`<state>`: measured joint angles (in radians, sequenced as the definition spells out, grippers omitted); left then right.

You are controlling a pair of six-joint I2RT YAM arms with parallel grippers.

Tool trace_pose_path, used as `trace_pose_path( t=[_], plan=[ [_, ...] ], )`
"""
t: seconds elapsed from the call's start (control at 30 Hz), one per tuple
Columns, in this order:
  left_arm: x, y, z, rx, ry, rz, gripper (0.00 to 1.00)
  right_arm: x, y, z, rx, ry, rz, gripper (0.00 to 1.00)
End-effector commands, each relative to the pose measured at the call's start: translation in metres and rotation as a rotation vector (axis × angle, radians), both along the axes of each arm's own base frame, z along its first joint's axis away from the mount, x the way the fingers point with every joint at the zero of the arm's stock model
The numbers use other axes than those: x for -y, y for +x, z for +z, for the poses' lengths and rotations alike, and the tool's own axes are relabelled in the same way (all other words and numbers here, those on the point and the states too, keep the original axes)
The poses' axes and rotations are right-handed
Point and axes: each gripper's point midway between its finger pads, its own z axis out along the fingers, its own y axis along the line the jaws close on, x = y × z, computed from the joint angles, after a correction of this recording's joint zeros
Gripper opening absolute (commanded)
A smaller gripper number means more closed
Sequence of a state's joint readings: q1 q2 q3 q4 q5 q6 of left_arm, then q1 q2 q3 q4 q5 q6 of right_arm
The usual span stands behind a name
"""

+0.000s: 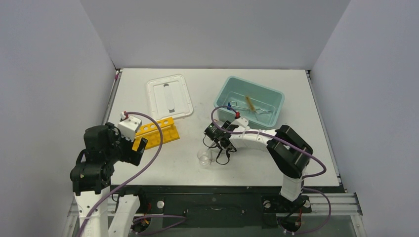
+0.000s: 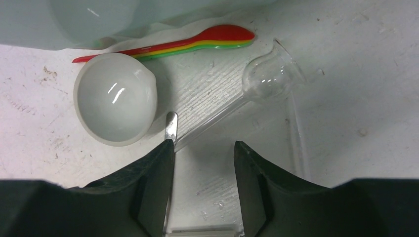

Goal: Organize the chemistry lab equipment
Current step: Pick up the chemistry item at the center of the board.

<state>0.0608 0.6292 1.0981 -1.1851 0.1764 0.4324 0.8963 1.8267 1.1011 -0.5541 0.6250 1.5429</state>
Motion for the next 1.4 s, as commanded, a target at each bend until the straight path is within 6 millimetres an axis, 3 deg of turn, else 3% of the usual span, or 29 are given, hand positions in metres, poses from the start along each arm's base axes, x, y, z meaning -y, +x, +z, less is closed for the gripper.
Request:
trace_pose_path(
  t=[0.0, 0.17, 0.33, 0.63, 0.77, 1.07, 1.27, 1.37],
  plan=[
    [-0.003, 0.003, 0.003, 0.017, 0.015, 0.002, 0.96, 0.004, 0.006, 0.001, 0.032, 0.004, -0.035, 0.45],
    [-0.004, 0.003, 0.000, 0.012, 0.019, 0.005, 0.97, 0.006, 0.007, -0.008, 0.017, -0.008, -0.044, 0.40],
    [-0.005, 0.002, -0.001, 0.013, 0.028, 0.004, 0.97, 0.006, 0.006, -0.013, 0.007, -0.003, -0.045, 0.23],
    [-0.003, 0.004, 0.000, 0.014, 0.013, 0.006, 0.97, 0.005, 0.002, -0.010, 0.013, 0.031, -0.041, 0.12],
    [-0.003, 0.003, 0.001, 0.014, 0.013, 0.006, 0.97, 0.002, 0.003, 0.002, 0.044, 0.066, -0.039, 0.01],
    [-0.004, 0.001, 0.004, 0.021, 0.020, 0.007, 0.97, -0.004, 0.009, 0.041, 0.130, 0.114, -0.031, 0.00],
    [-0.004, -0.001, 0.005, 0.023, 0.021, 0.007, 0.97, -0.015, 0.001, 0.052, 0.142, 0.132, 0.006, 0.00],
    [-0.005, -0.001, 0.006, 0.027, 0.026, 0.008, 0.97, -0.023, -0.004, 0.066, 0.163, 0.141, 0.047, 0.00]
  ],
)
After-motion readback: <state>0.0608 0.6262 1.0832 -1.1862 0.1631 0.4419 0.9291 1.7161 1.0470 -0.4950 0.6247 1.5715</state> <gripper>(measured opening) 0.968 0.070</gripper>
